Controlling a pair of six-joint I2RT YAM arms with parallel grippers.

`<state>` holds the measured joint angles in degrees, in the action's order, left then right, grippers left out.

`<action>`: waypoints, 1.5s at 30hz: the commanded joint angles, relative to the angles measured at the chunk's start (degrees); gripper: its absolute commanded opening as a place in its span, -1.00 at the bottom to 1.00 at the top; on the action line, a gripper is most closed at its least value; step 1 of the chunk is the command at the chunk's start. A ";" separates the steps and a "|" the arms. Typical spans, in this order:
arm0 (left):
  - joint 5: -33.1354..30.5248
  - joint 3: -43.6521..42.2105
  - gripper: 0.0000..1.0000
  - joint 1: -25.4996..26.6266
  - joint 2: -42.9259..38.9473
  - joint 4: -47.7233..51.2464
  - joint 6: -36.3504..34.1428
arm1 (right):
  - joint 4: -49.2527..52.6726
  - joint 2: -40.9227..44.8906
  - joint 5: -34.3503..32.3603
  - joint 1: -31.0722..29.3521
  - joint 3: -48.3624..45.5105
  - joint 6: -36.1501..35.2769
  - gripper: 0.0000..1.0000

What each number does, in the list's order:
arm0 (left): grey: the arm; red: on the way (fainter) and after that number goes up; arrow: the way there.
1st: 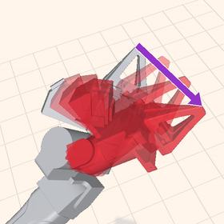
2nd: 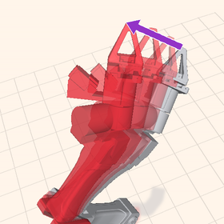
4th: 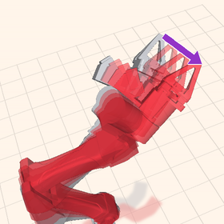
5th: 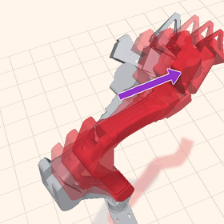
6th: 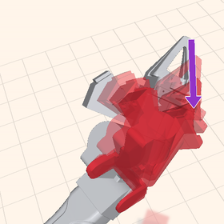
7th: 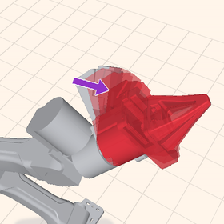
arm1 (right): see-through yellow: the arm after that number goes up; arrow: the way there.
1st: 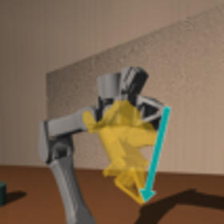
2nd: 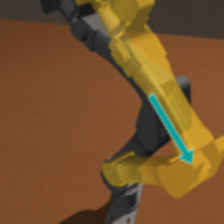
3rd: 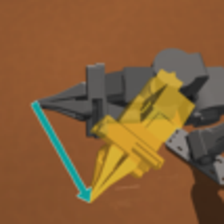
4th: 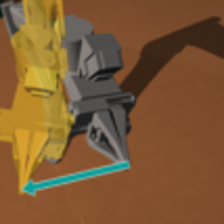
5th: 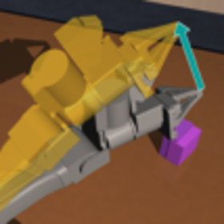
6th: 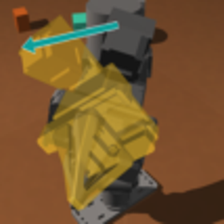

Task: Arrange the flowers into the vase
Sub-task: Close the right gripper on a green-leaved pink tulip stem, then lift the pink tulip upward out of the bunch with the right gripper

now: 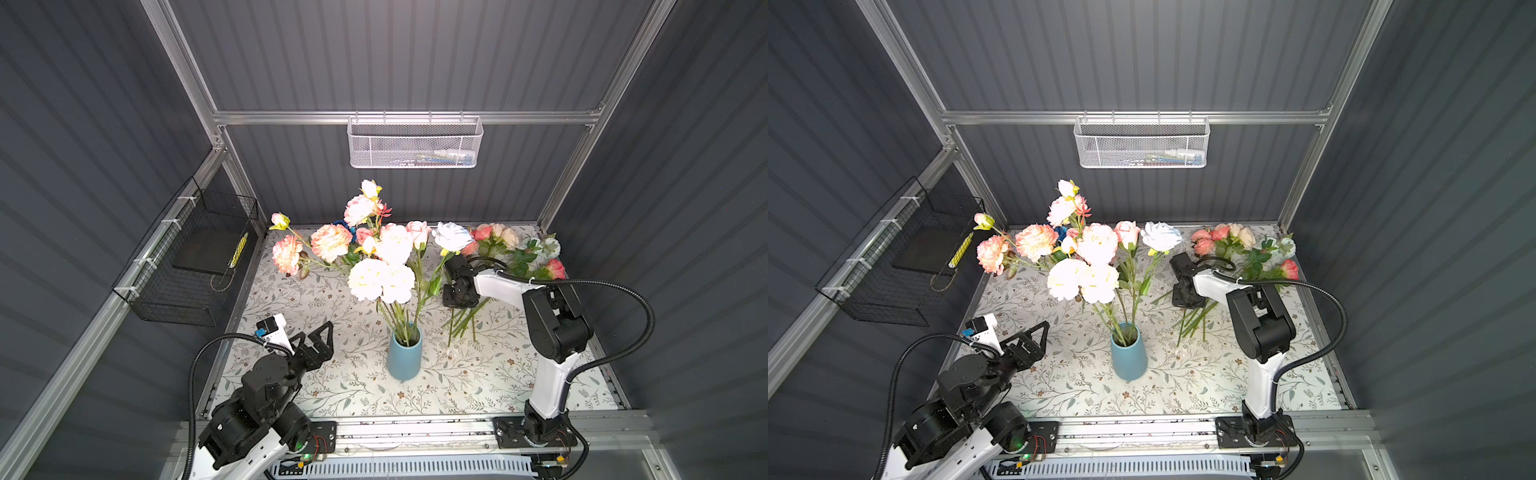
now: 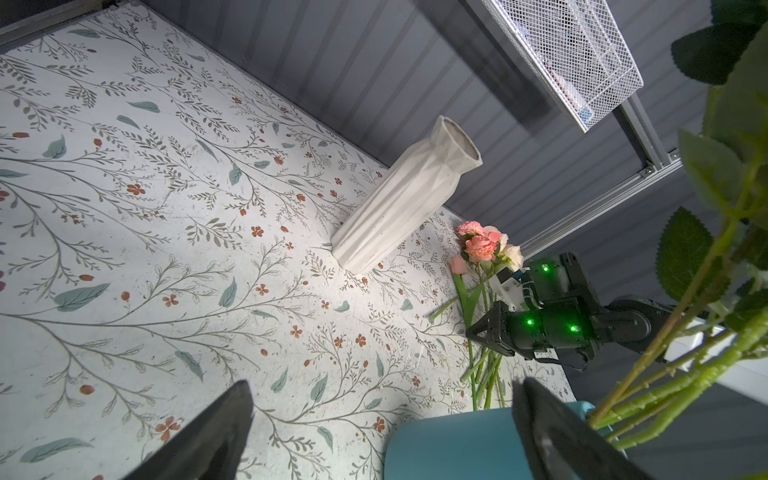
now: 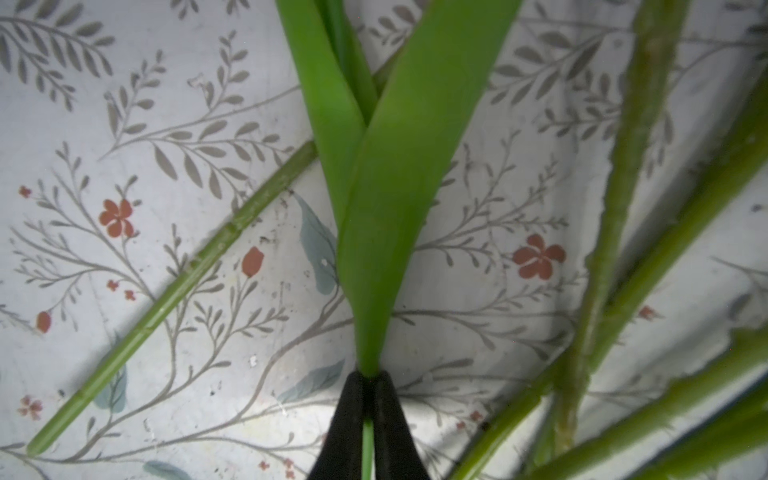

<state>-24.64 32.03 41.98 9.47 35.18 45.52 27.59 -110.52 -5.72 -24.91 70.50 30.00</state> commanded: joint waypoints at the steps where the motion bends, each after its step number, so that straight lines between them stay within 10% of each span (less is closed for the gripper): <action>1: -1.21 0.35 1.00 0.04 -0.42 1.29 -0.43 | 0.37 -0.13 1.46 0.28 -3.99 0.58 -0.91; 15: -1.37 0.92 0.99 0.04 0.15 1.39 0.08 | -30.87 26.16 1.56 0.65 -23.60 -3.71 -1.00; 30: -1.53 2.24 1.00 0.04 1.42 1.08 0.27 | -28.53 57.14 -6.19 -2.21 -23.82 -11.49 -1.00; 45: -1.98 2.97 0.99 -0.01 1.69 1.54 -0.15 | -27.11 75.17 -10.28 -27.53 -19.60 -18.13 -1.00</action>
<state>-25.54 33.19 41.98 11.25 36.01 45.52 1.74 -35.22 -13.82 -48.25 49.01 14.61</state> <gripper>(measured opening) 0.997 0.050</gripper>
